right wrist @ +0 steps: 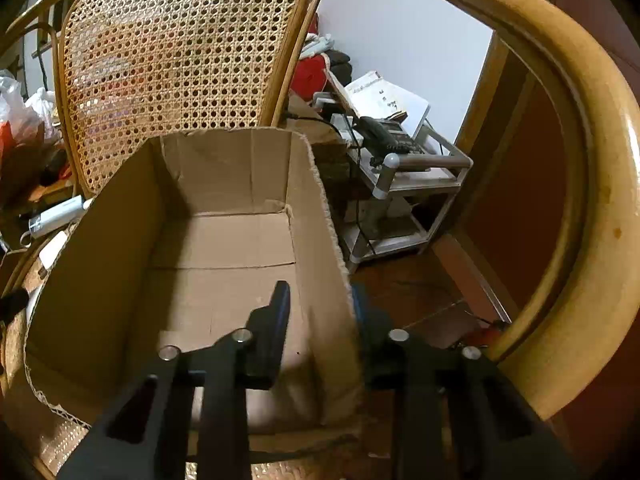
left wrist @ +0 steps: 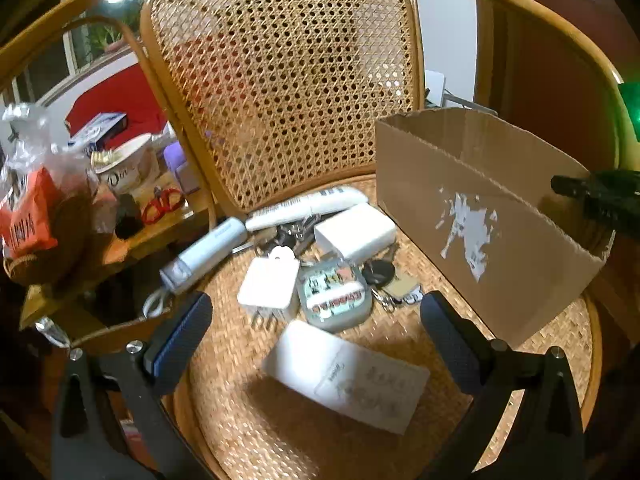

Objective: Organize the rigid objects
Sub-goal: 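Clamp the cardboard box wall with the right gripper, then grasp the white rectangular power bank with the left gripper while the right gripper holds the box wall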

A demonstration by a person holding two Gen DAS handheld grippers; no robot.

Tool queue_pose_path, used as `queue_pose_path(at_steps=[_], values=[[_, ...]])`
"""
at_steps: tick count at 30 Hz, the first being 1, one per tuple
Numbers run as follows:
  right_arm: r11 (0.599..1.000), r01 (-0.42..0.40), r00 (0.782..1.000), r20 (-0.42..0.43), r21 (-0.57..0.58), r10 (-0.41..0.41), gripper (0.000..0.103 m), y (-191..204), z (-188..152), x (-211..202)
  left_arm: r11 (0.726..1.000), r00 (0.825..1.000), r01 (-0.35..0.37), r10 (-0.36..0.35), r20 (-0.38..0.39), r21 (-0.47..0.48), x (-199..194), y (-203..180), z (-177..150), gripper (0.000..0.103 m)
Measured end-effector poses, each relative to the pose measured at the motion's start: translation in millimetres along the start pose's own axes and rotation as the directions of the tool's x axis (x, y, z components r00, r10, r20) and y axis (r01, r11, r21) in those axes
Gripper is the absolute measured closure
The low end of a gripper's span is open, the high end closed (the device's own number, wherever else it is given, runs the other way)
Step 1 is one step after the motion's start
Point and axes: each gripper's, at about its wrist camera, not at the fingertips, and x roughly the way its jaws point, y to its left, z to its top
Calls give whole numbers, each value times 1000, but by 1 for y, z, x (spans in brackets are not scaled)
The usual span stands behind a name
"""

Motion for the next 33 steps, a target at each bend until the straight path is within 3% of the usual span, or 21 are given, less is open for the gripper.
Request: queue_pose_path(at_steps=[2,8,12,15,18,23,25,31,33], values=[[1000,-4,1000,4,3,4,88,1,-1,-1,1000,1000,1,-2,-25,-26,4,2,-5,0],[999,-24,1000,7,22,24,89,-2,-6,-1,988,996,-7,-8,-94,-153,15,2,-23,0],[999,-33,999,9,31,33,89,-4,-6,-1,989,990,-41,22,-138,-140,28,-7,-32,0],[999,-32,999,11,31,32,89,-4,-6,-1,988,986,-29,2,-167,-155,33,-7,-32,1],[999,-32,999,13,32,32,88,-4,-6,-1,985,970,-9,-34,-241,-173,46,-8,-32,0],[999,-34,999,14,32,33,87,-4,-6,-1,988,968,-10,-29,-250,-156,48,-13,-29,1],[999,-36,999,14,29,36,87,-4,-6,-1,988,967,-1,-38,-252,-152,47,-12,-27,7],[997,-60,998,3,46,60,84,-8,-8,0,989,967,0,-37,-251,-145,45,0,-23,47],[997,-59,998,3,45,59,84,-8,-8,0,989,969,3,-39,-242,-149,42,3,-23,51]])
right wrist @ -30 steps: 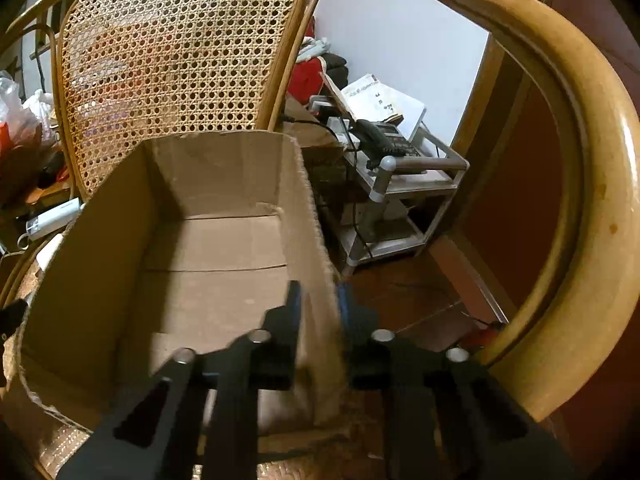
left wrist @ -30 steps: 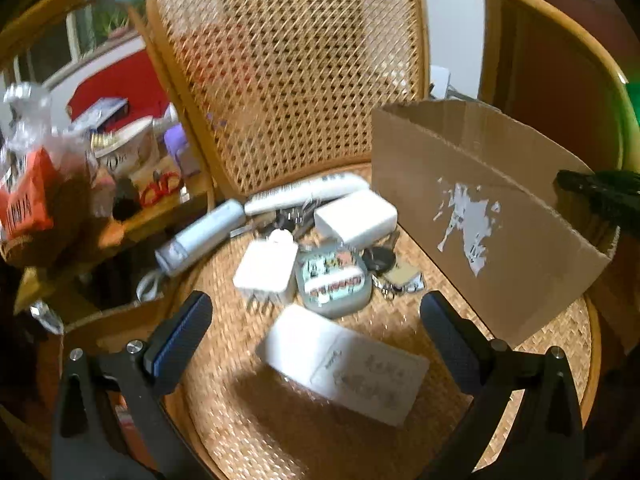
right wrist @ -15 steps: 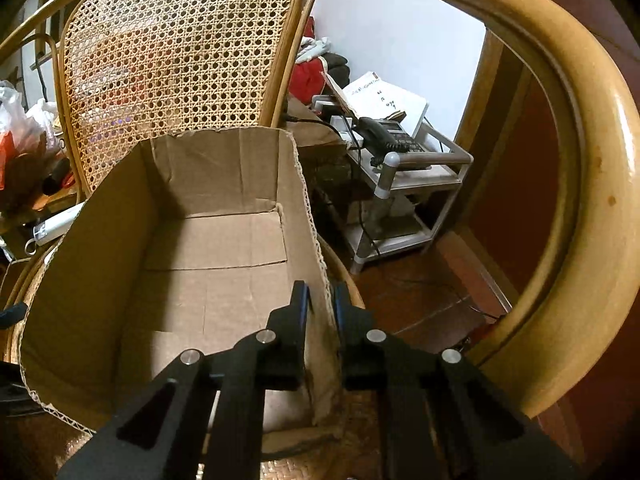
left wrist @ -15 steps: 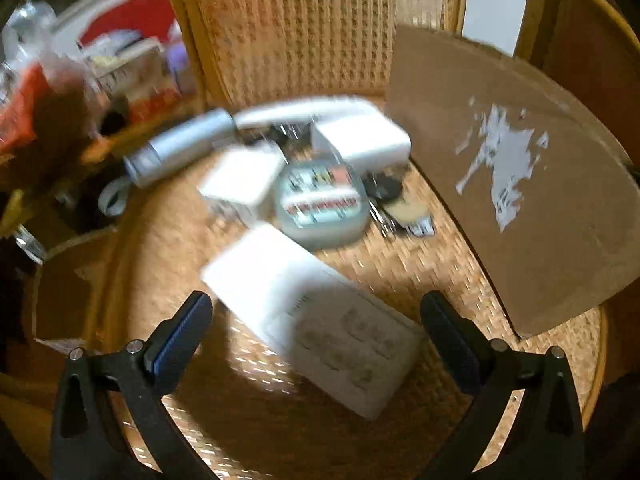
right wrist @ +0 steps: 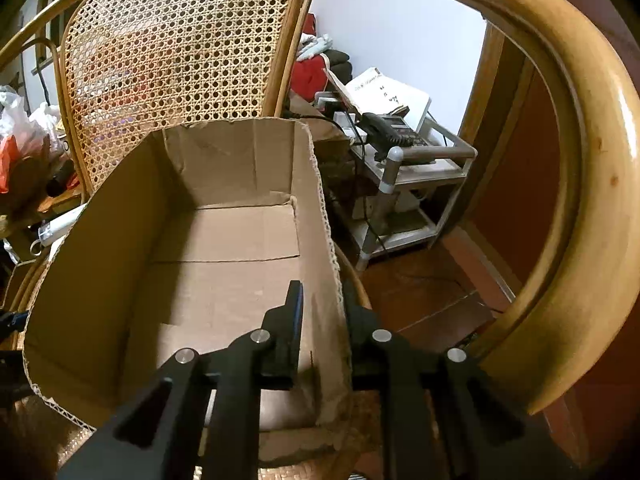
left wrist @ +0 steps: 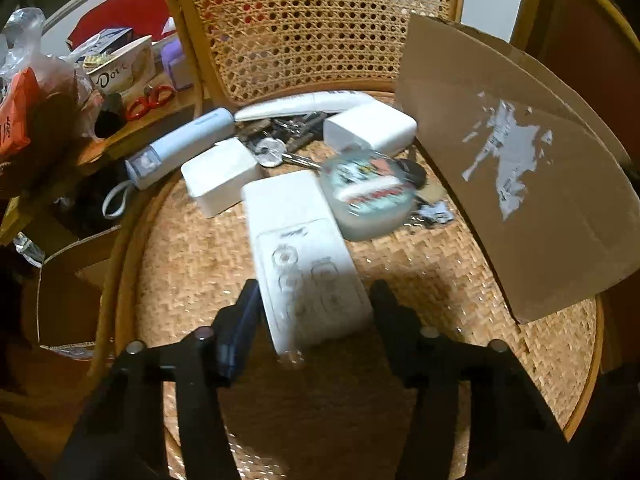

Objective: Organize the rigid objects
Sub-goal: 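Grasp the white rectangular power bank with the left gripper while the right gripper holds the box wall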

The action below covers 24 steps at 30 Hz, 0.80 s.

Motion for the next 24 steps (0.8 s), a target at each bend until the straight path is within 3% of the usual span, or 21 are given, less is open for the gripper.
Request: queue_pose_path(at_steps=[5,11,17,24], values=[[1000,0,1000,2,1,0,84,0,0,0,1000,998,-3,3,65,4,-20,5,13,54],[1000,0,1000,5,1,0,84,0,0,0,999,983,-28,22,183,33,-52,1,36,55],[1000,1,1000,4,9,-1,84,0,4,3,998,973,43,-51,227,41,-68,-16,65,56],[1000,4,1000,-26,4,-4,84,4,5,8,991,936,100,-124,329,88,-99,-50,98,56]])
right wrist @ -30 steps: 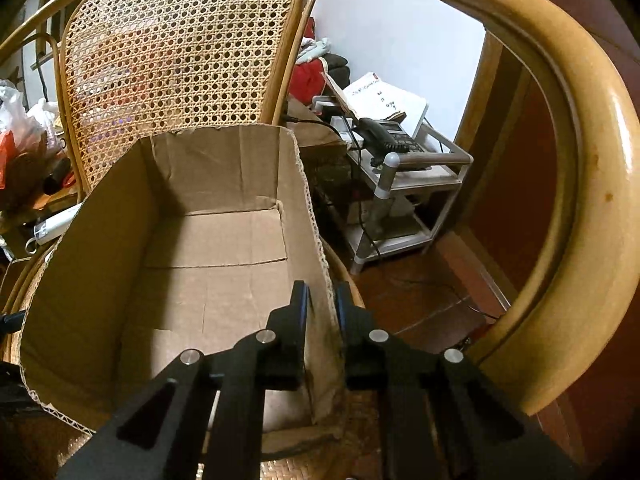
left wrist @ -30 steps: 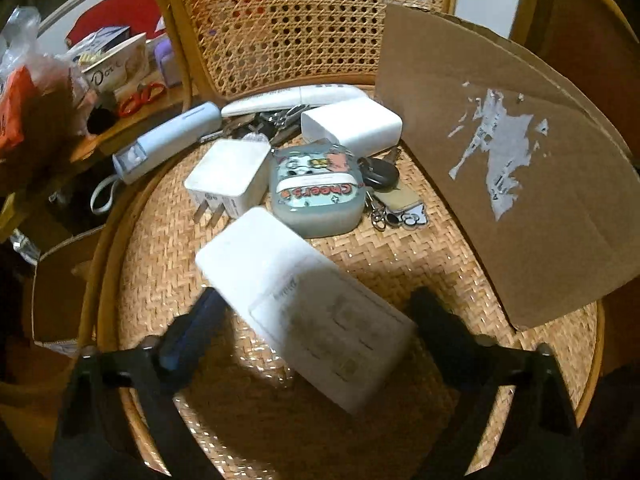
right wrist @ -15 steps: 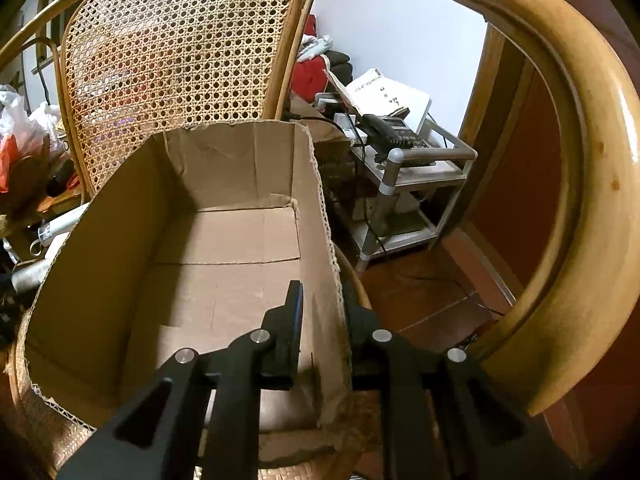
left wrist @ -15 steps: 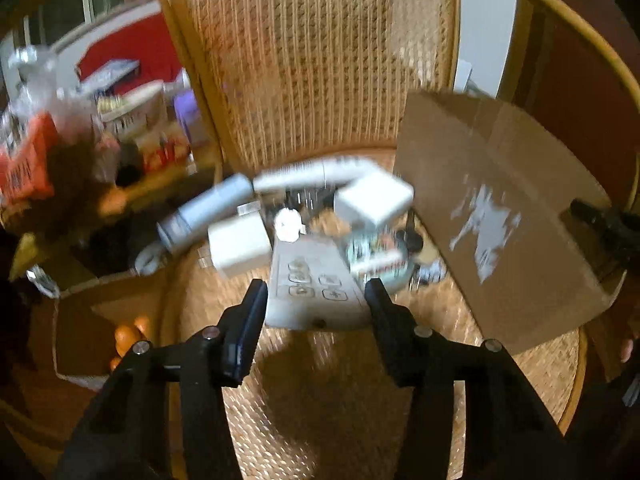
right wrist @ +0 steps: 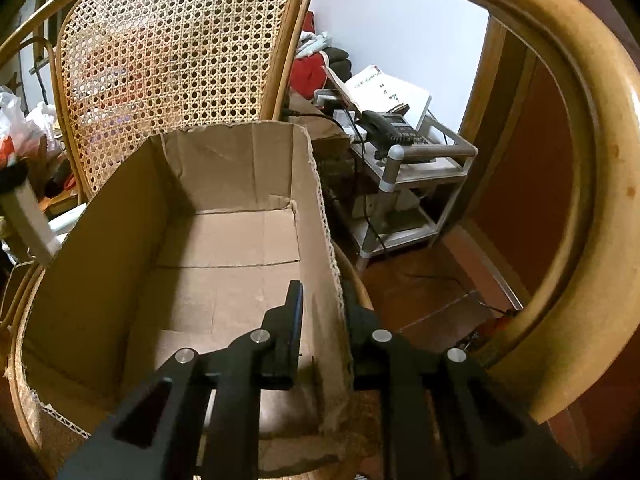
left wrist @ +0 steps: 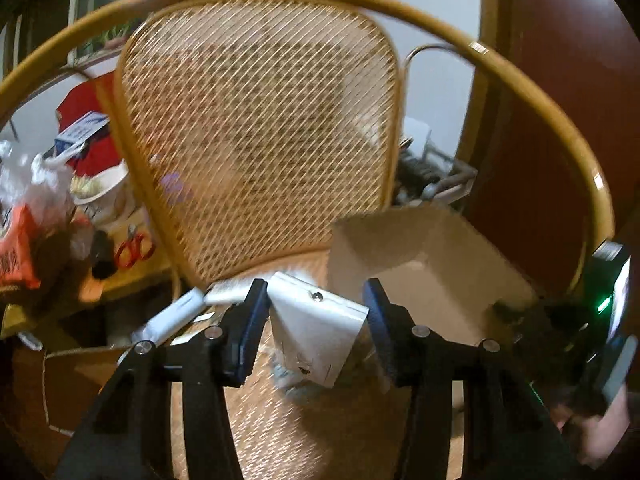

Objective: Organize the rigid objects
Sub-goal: 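Grasp the white rectangular power bank with the left gripper while the right gripper holds the box wall, then lower the power bank into the box and open the left gripper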

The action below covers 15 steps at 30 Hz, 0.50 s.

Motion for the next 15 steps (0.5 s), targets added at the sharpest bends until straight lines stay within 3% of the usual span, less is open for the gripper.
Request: queue_pose_path(at_steps=[7,15], values=[[1000,-3,1000,-27,17,4,84,-2,-2,7,991,991,96,-103,79,96,-13,-54,30,57],[1000,6,1000,-9,6,-6,88,0,-4,6,976,985,157,-165,42,148,3,-90,27,58]])
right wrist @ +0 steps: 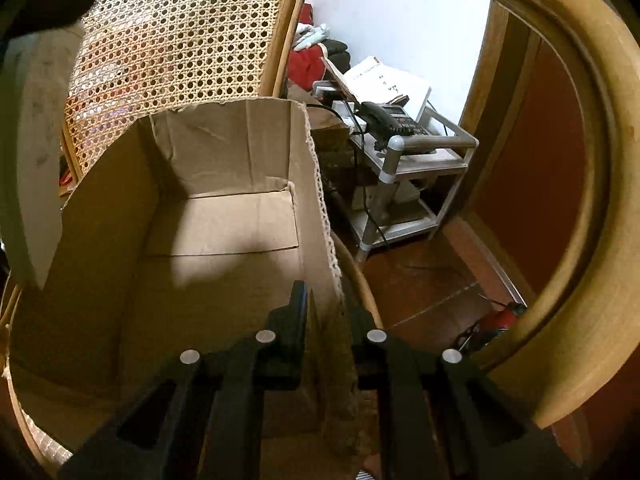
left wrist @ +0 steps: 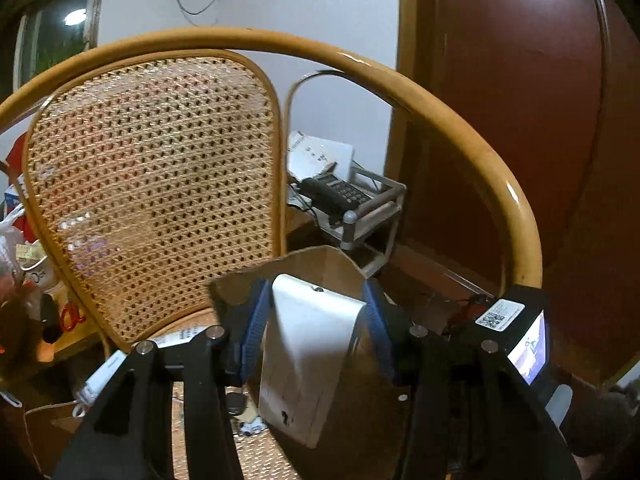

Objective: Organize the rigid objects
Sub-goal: 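Lower the power bank into the box and open the left gripper, then grasp the teal cartoon-printed case with the left gripper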

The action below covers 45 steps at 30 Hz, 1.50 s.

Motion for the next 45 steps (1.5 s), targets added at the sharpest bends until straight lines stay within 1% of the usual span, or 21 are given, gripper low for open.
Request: queue_pose_path(at_steps=[1,3,4,5,6,8,9,10,11,13,17,19,21,24,29,31,35,38,39,40,45], values=[[1000,-2,1000,-4,4,2,88,-2,0,0,1000,999,8,-7,-31,4,8,-3,-3,57],[1000,-5,1000,-6,11,5,88,-5,1,1,1000,998,26,-26,-52,-3,18,-7,-9,58],[1000,-8,1000,-9,20,8,88,-7,1,1,1000,997,29,-28,-68,11,23,-9,-12,55],[999,-12,1000,-12,31,12,88,-9,0,2,1000,997,19,-18,-76,18,26,-9,-14,46],[999,-24,1000,-13,41,24,90,-11,1,2,1000,997,13,-11,-80,17,26,-8,-16,41],[999,-20,1000,-12,38,21,90,-11,1,1,1000,998,-29,30,-56,10,24,-2,-18,19],[999,-16,1000,-10,34,17,90,-9,0,1,998,997,-56,57,-47,12,25,2,-20,14],[1000,-9,1000,-7,30,9,90,-8,0,1,997,997,-73,73,-29,11,22,5,-21,5],[1000,-7,1000,-4,23,7,90,-7,0,0,998,998,-66,66,-11,5,18,9,-22,4],[1000,-6,1000,5,15,6,91,-5,0,-1,998,998,-58,58,33,9,10,11,-23,4],[998,-33,999,19,62,32,92,-10,0,-1,992,989,-118,114,92,35,-6,18,-27,4],[998,-34,999,13,62,33,92,-10,1,-2,985,980,-169,165,110,29,-14,27,-31,4],[998,-31,999,20,55,30,92,-8,2,-5,982,978,-191,189,83,10,-17,46,-31,4],[997,-38,999,18,62,37,96,-7,3,-7,982,984,-175,177,30,-67,-25,81,-42,4],[999,-17,1000,6,35,17,96,-2,1,-8,973,983,-177,166,-82,-148,-17,124,-79,4],[999,-15,1000,6,33,15,96,-2,1,-7,975,981,-168,150,-125,-149,-14,127,-100,4],[1000,-10,1000,3,29,10,96,0,1,-7,983,973,-165,148,-175,-87,2,119,-123,4],[999,-8,1000,4,31,8,96,0,0,-7,984,963,-174,160,-216,-48,20,110,-129,5],[1000,-9,1000,4,30,9,96,0,0,-7,982,957,-186,174,-231,-30,26,109,-131,6],[999,-10,1000,5,31,10,96,0,0,-7,980,951,-198,188,-247,-18,32,107,-132,10],[1000,-11,1000,4,29,11,96,0,-1,-8,980,939,-200,186,-290,-17,58,107,-139,11]])
